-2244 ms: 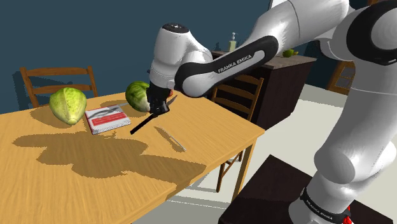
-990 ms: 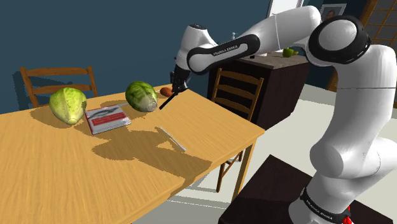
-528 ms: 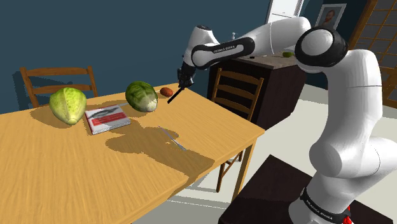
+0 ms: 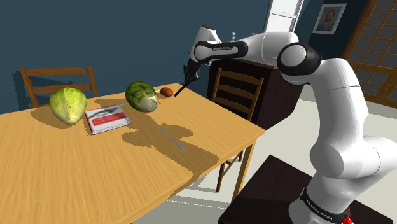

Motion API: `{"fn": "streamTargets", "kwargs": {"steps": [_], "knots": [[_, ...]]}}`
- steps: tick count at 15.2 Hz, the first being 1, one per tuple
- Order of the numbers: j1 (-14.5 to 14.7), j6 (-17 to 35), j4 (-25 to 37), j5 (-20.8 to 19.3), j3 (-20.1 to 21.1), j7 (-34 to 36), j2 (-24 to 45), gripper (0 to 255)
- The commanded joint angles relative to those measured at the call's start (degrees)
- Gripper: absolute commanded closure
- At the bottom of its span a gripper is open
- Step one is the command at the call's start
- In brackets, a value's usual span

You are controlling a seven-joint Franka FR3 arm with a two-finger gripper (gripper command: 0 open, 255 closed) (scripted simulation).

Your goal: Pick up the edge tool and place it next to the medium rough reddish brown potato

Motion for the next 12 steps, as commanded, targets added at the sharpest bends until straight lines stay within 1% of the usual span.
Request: {"fn": "streamTargets", "kwargs": {"steps": [1,12], "knots": [[0.95,-1.31,4.17,-0.37,-0.71,-1.44,2.77,255],[-0.08,5.92,-2.00,-1.90,-1.86,-0.03,4.34,255]]}}
